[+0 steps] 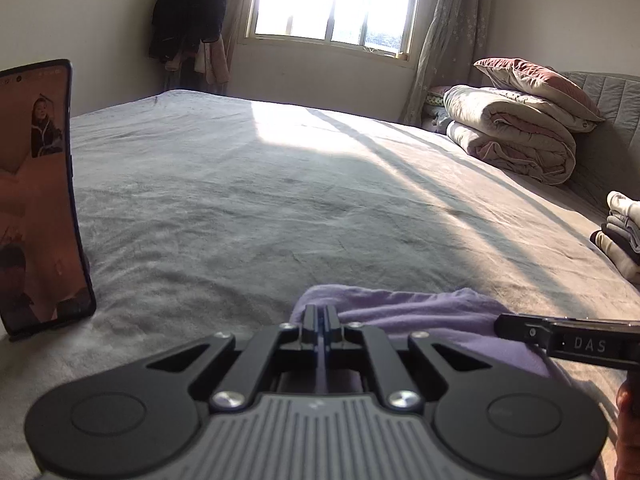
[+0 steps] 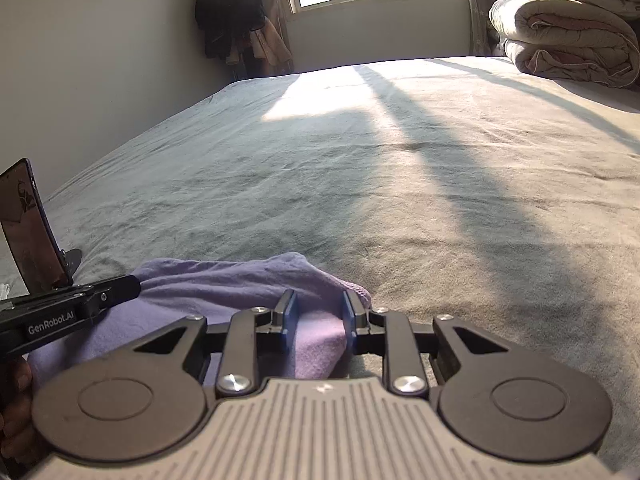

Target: Fold clothes

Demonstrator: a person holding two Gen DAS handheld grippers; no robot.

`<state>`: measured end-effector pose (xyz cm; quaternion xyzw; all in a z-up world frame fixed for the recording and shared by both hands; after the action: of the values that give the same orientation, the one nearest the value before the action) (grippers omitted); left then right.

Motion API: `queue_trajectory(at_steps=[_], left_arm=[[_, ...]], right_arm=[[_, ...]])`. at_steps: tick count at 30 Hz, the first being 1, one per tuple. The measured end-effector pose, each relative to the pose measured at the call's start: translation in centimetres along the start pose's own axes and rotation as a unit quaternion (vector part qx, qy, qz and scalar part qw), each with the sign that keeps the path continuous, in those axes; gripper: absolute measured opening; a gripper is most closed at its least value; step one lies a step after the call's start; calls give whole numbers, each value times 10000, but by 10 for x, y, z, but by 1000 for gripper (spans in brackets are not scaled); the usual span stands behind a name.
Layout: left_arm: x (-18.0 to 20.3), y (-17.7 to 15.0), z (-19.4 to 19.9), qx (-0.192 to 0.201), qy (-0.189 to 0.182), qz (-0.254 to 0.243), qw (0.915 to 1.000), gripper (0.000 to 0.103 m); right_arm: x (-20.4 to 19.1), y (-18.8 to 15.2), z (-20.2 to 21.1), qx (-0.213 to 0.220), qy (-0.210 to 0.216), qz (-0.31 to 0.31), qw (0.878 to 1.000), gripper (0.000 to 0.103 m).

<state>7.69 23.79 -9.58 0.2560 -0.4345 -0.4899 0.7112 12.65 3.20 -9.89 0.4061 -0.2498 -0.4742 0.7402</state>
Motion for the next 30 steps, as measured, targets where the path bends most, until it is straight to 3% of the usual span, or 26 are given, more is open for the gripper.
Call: queue_trajectory(at_steps=[3,5,14,21,30], left_arm=[[-7,6,7,55,-35,211,9998,5],[-12,10,11,33,-76,342,9994,6],[-21,3,34,-16,-195,320,9993,7],[-18,-15,54,-131,-401,36,9991,7],[-34,-31,75,-231,-45,-320,9992,9]], right_arm=[[1,6,5,106,-18,-17,9999,26],[4,9,9,152,-39,-103,9998,35],[6,0,49,346,284,-725,9964,36],[-44,-12,76,408,433,199,9980,36],[-61,-52,92,133,260,661,9974,36]])
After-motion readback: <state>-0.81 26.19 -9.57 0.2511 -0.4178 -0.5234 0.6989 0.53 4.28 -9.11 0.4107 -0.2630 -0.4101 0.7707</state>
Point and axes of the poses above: each gripper's, at about its wrist camera, not at the fingertips, and z roughly against the way its jaws point, x to its right, y to its top, the point moved 5 cm from there along -z, roughly the way its jaws point, and after that the axes turned 14 degrees about z, right-handed, at the moved point
